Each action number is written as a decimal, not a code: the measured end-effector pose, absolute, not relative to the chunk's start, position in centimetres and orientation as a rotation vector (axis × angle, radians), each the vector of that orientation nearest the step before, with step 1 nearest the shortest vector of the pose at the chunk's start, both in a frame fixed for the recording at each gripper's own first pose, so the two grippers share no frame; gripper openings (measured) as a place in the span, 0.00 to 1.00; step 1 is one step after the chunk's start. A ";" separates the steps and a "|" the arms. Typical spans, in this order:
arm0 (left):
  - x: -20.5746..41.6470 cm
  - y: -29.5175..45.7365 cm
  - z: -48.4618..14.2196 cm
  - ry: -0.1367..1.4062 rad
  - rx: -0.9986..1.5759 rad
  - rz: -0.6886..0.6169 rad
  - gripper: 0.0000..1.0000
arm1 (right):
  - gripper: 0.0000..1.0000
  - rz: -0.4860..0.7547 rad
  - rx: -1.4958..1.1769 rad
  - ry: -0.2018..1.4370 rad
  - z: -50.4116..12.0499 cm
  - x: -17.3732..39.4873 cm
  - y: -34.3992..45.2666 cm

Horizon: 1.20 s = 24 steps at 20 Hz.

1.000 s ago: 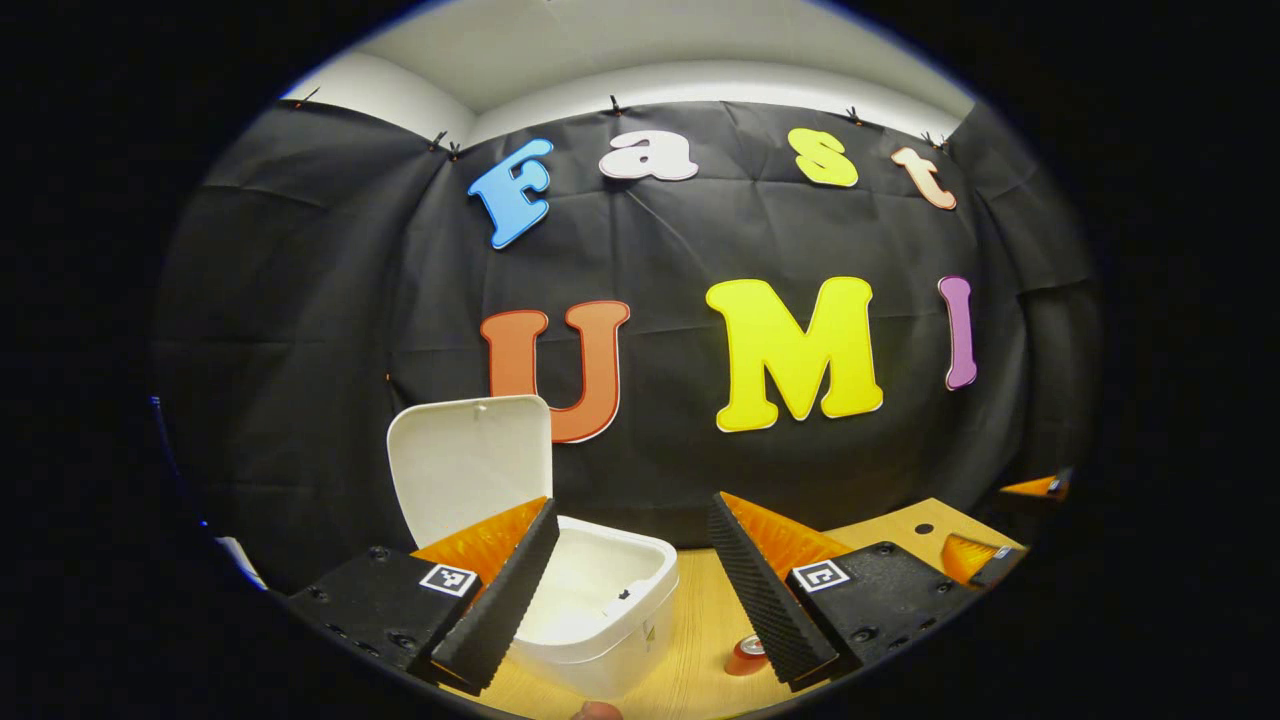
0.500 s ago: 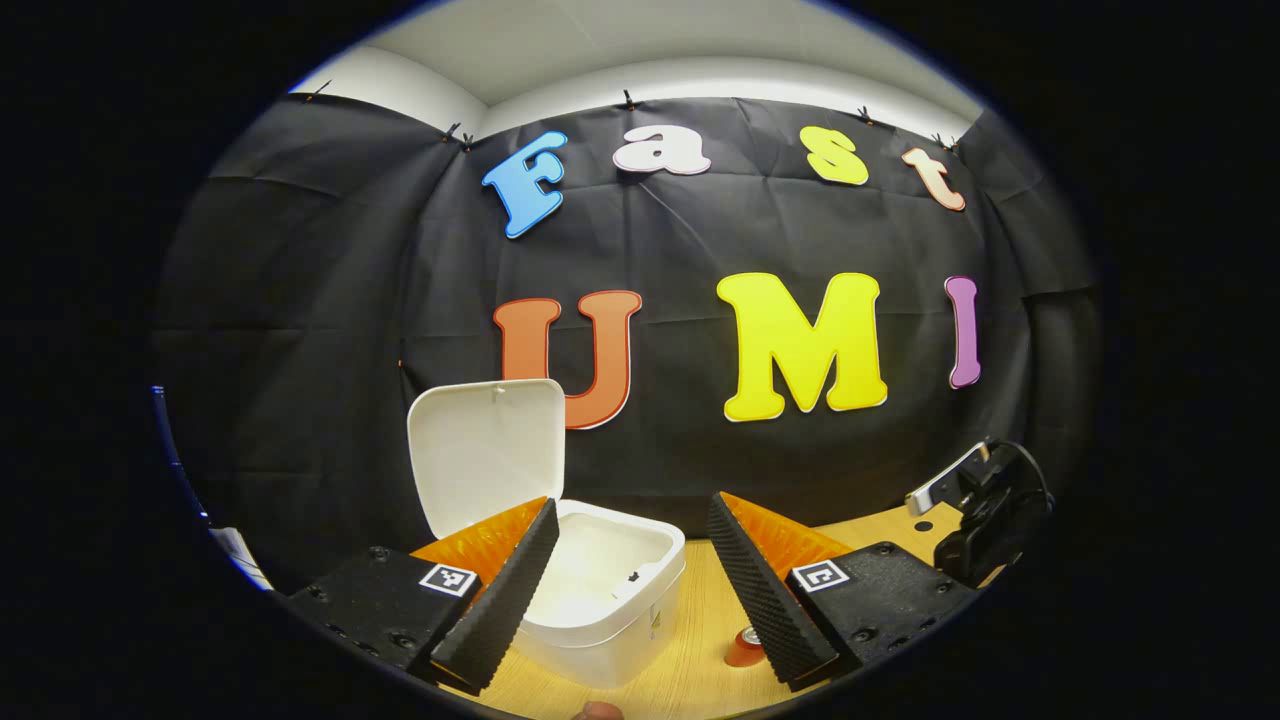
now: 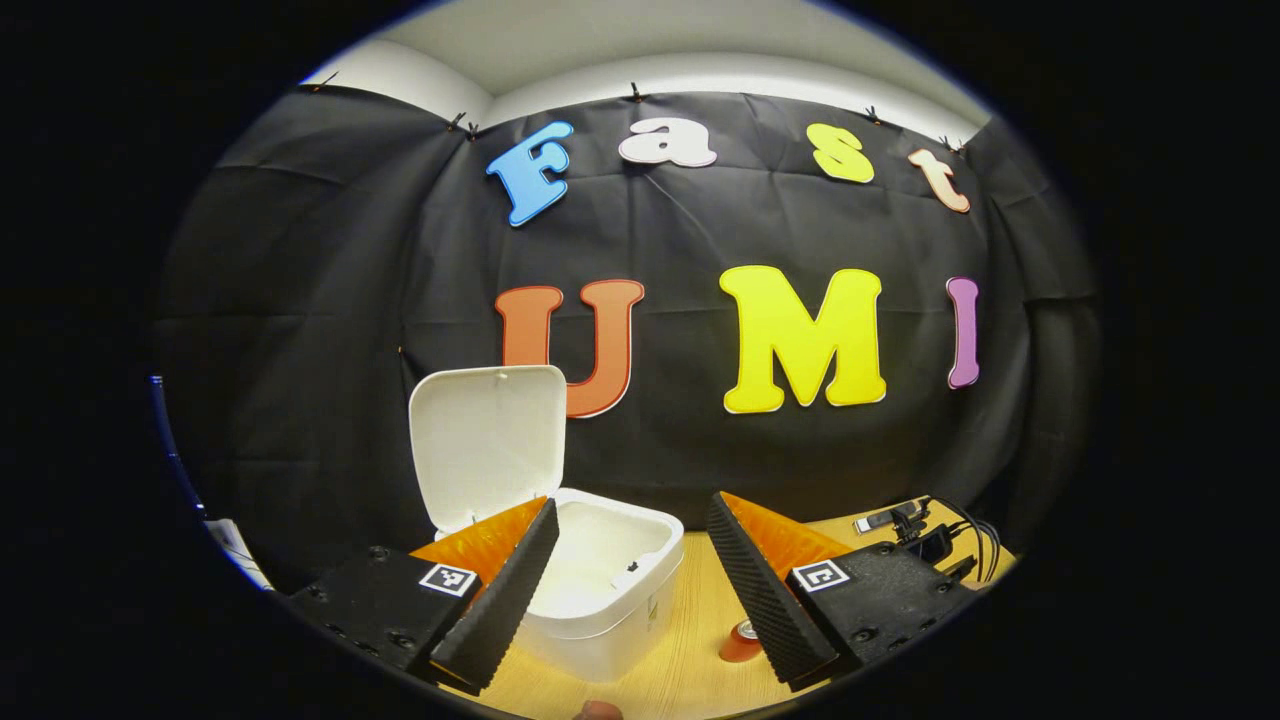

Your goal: Press the lid of the desktop garbage bin to open it, pick up the crumpled paper on the desktop and throw it into the bin, then pick up the pop can on the desktop and drop it into the bin, and finally close the garbage bin lid.

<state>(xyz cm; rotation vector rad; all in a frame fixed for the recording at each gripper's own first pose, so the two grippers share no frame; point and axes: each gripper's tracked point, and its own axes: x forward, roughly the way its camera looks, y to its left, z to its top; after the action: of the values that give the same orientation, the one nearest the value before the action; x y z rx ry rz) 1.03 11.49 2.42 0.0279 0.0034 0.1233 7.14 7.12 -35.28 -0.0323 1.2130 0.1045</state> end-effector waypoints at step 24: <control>0.3 12.2 0.8 0.056 -0.011 0.157 0.99 | 0.20 0.105 0.059 1.299 -36.6 7.5 6.6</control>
<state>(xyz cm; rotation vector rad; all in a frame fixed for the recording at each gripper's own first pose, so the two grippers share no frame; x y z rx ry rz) 0.28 12.25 0.81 -0.0110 0.0556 0.1567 7.50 6.64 -36.58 0.0591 1.2993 0.1046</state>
